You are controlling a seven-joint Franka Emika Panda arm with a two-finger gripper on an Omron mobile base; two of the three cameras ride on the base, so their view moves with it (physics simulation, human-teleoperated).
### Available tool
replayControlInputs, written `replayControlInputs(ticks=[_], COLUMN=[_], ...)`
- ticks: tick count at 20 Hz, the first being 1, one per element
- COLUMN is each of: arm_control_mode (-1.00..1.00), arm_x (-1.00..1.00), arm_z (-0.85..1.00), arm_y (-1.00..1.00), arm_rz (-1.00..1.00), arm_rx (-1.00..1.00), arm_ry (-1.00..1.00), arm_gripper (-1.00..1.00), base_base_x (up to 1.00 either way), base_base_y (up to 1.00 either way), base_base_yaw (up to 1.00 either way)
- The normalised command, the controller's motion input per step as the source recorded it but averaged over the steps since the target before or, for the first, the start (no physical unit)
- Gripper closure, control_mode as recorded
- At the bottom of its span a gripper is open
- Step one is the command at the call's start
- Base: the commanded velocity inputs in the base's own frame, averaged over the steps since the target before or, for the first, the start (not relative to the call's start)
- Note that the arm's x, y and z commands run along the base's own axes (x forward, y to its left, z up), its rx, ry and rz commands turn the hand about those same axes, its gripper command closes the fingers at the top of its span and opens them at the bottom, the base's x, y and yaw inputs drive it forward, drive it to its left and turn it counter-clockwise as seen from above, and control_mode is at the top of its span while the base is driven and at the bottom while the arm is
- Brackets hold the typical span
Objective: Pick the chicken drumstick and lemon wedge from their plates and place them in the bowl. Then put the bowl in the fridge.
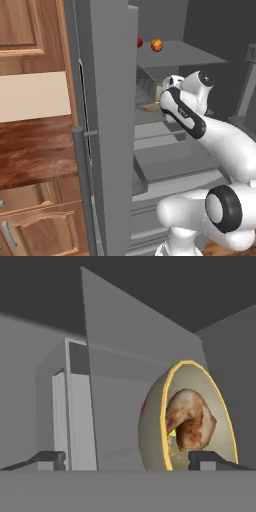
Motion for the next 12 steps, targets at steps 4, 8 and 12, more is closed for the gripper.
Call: replayControlInputs(ticks=[4,8,12], arm_control_mode=[-1.0,-1.0,-1.0], arm_x=[-0.94,-0.94,-0.94], arm_z=[0.08,-0.21,-0.55], arm_y=[-0.01,-0.03,0.0], arm_rz=[0.0,0.0,0.0], arm_rx=[0.0,-0.09,-0.21], arm_ry=[0.0,0.04,0.13], arm_gripper=[-1.0,-1.0,-1.0], base_base_x=[0.0,0.0,0.0], base_base_y=[0.0,0.0,0.0], base_base_yaw=[0.0,0.0,0.0])
